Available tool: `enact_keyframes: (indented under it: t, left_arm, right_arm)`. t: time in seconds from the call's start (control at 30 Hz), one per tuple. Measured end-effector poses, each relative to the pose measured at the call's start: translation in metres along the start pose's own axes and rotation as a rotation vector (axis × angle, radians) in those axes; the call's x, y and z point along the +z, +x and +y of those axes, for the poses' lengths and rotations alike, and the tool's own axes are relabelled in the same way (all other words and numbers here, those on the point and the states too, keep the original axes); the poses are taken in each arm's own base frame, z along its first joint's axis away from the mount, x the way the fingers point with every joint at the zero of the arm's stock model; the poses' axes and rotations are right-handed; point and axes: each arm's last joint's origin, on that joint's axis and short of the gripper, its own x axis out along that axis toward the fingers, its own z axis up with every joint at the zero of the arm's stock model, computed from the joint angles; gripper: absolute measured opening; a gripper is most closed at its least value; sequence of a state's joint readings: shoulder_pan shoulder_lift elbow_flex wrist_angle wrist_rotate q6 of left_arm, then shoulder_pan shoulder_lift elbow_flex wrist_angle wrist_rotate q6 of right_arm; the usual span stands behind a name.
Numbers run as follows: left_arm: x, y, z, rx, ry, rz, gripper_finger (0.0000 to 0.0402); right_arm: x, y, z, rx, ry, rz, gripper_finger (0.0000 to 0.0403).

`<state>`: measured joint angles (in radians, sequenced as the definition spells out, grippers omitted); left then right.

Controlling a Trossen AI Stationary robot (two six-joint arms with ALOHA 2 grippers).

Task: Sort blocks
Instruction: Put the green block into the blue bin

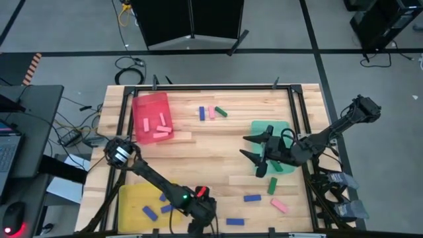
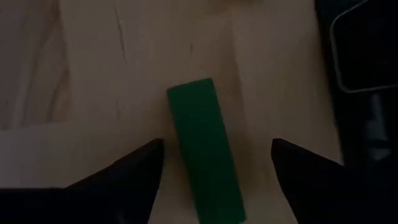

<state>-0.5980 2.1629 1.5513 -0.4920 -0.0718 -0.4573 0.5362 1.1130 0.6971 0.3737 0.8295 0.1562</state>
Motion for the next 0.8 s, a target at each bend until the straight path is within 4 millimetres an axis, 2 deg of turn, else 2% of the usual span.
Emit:
enact_keyframes:
  t: [0.1,0.17,0.33,0.37,0.57,0.7,0.8]
  left_arm:
    - [-0.002,0.005,0.001,0.027,-0.053,0.003,0.0273]
    - [-0.002,0.006,0.002,0.06,-0.077,-0.006,0.0238]
    - [-0.002,0.006,0.008,0.111,-0.104,-0.011,0.0108]
    - [-0.003,0.01,0.01,0.117,-0.101,-0.001,0.0096]
    - [0.003,0.01,0.023,0.113,-0.077,0.012,0.0101]
    - [0.019,0.002,0.035,0.153,-0.025,-0.057,0.0101]
    - [0.04,-0.006,0.056,0.233,-0.012,-0.121,0.0101]
  right_arm:
    - [0.0,-0.004,0.004,0.022,0.006,-0.003,0.0254]
    - [0.001,-0.006,0.006,0.036,0.013,-0.008,0.0252]
    - [0.002,-0.011,0.011,0.05,0.019,-0.025,0.025]
    - [0.003,-0.012,0.012,0.049,0.017,-0.029,0.0249]
    - [0.005,-0.019,0.016,0.022,0.004,-0.052,0.0249]
    - [0.008,-0.022,0.019,0.03,0.011,-0.073,0.0249]
    - [0.008,-0.025,0.022,0.047,0.016,-0.074,0.0248]
